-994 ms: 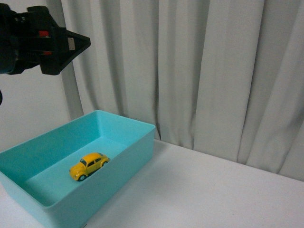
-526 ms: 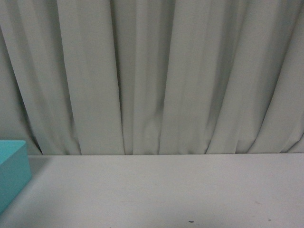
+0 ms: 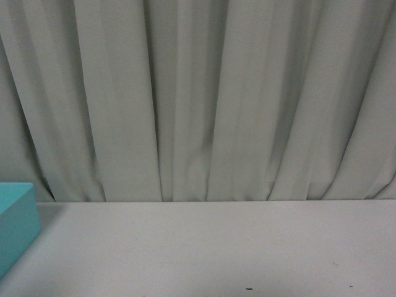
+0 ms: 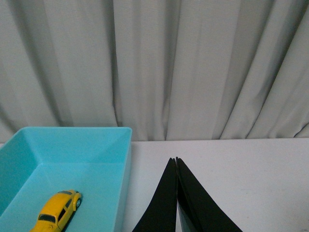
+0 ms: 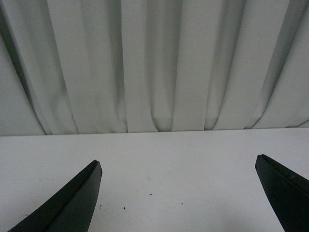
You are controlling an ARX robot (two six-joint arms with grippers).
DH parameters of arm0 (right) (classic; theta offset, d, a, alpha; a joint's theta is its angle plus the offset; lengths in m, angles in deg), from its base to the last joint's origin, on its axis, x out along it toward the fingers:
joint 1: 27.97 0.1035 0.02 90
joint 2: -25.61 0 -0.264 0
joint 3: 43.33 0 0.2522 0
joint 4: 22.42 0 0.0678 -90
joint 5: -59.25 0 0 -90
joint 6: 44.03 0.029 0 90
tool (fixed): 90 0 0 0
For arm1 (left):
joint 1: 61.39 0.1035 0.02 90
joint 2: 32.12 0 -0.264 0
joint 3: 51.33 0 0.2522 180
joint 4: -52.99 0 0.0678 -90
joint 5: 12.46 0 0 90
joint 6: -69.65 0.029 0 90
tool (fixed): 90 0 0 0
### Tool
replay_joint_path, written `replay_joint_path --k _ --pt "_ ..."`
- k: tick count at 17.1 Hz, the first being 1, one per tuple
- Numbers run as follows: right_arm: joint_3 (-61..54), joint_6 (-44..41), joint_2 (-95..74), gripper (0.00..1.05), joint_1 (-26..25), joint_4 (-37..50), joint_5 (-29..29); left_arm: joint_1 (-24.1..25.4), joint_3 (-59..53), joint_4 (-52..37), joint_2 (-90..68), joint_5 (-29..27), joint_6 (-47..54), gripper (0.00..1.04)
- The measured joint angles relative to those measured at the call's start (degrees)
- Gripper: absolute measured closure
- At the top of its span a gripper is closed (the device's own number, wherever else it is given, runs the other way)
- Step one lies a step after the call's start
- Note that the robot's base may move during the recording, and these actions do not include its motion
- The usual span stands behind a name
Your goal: Wind up and store yellow beetle toy
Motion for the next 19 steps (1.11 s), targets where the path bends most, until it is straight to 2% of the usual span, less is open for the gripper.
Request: replay_joint_path --k 6,11,12,13,18,19 --pt "0.00 0.00 0.00 0.07 0.00 0.00 0.00 0.00 -2.91 1.64 5.88 0.00 0.00 1.03" --pt "0.00 0.00 0.00 0.07 0.00 0.02 0.00 0.00 -2.91 7.08 10.86 0.00 0.00 1.03" --pt "0.00 0.00 0.00 0.07 0.00 0.02 0.02 0.00 -2.86 15.08 15.76 0.04 0.00 1.03" --pt "0.00 0.00 0.00 0.07 0.00 0.02 -0.02 0.00 -2.86 17.25 19.63 0.02 -0.02 1.03" --pt "0.00 0.00 0.00 0.07 0.00 0.02 0.00 0.00 -2.89 17.07 20.48 0.00 0.00 1.03" --pt "0.00 0.00 0.00 0.07 0.00 0.02 0.00 0.00 -2.89 17.07 20.48 -0.02 -0.11 0.98"
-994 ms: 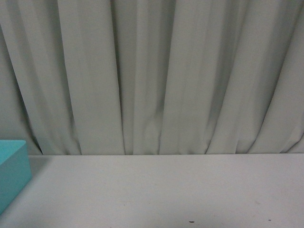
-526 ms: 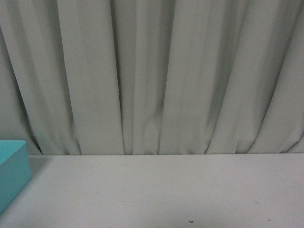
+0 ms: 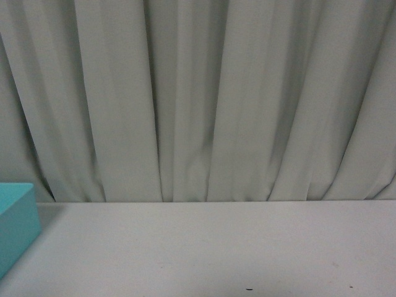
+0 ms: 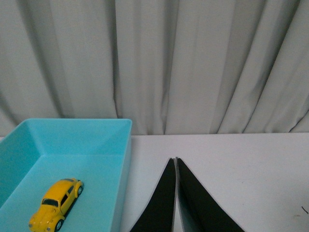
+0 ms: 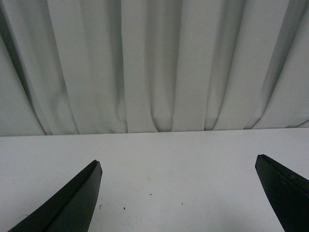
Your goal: Wind up and store yellow beetle toy
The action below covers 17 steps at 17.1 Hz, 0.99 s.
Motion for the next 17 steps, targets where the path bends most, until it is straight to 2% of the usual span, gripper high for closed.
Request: replay_joint_path --k 3,4,10,11,17 --pt "0.00 0.00 0.00 0.07 0.00 0.00 0.00 0.00 0.00 0.02 0.00 0.02 0.00 0.75" --pt "0.00 0.00 0.00 0.07 0.00 0.00 0.00 0.00 0.00 0.00 0.00 0.02 0.00 0.62" --pt "0.00 0.00 -0.02 0.07 0.00 -0.02 0.00 0.00 0.00 0.02 0.00 0.02 0.00 0.09" --pt "0.00 0.00 0.00 0.07 0.00 0.00 0.00 0.00 0.00 0.02 0.00 0.02 0.02 0.06" --pt "0.00 0.00 -0.02 0.07 0.00 -0.02 0.00 0.00 0.00 0.02 0.00 0.02 0.00 0.07"
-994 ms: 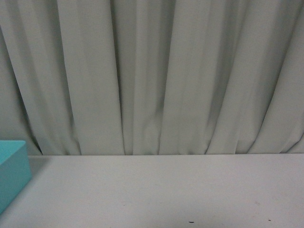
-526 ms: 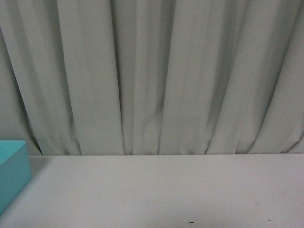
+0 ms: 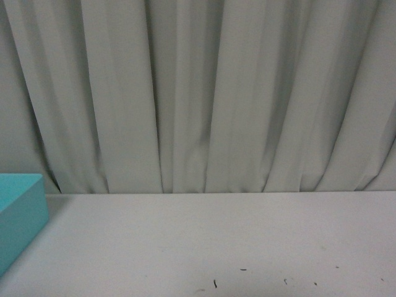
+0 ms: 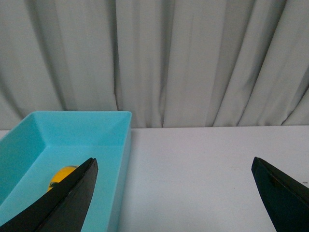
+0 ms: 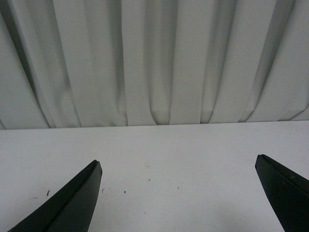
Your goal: Wind up and store yellow beetle toy
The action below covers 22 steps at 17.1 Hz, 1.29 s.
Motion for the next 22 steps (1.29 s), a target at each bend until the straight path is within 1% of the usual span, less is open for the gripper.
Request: replay_joint_path --k 22 --pt "0.00 0.02 0.00 0.07 0.00 0.11 0.00 0.00 0.00 -0.07 0.04 -0.02 0.00 0.07"
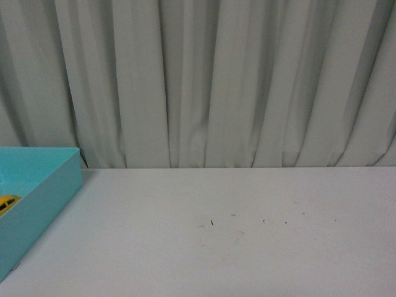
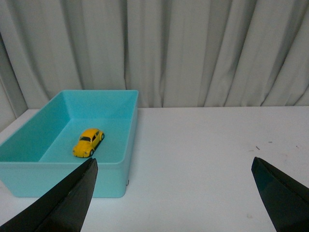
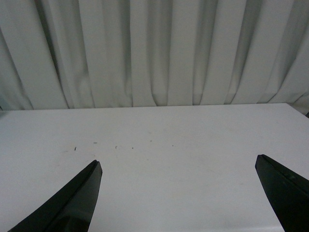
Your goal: Wind up and store yellow beetle toy
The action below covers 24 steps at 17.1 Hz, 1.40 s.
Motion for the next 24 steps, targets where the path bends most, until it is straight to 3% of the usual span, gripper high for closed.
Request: replay_joint_path --k 24 --pt "0.00 -0.02 0.00 0.07 0.00 -0.11 0.00 0.00 0.00 0.02 0.00 0.02 0.00 0.07"
